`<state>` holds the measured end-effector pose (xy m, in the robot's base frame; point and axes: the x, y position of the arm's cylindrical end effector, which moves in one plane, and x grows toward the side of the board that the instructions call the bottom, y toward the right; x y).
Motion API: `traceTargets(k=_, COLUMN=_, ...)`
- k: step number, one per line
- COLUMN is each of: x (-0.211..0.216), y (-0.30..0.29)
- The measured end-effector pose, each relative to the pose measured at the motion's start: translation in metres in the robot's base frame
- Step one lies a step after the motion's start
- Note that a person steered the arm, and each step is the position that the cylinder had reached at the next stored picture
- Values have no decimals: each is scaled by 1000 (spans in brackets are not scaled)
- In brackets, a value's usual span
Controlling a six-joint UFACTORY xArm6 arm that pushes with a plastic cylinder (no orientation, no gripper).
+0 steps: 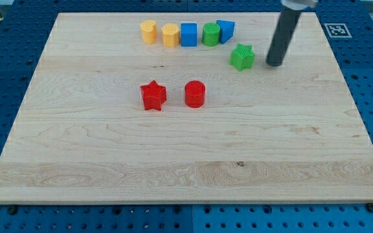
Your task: Move the green star to the bottom of the green circle
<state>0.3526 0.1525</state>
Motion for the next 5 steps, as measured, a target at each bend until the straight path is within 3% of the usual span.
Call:
traceTargets(k=2, x=7, y=-59)
traceTargets(k=4, x=26, y=-64)
traceTargets(k=5, x=5, y=-94)
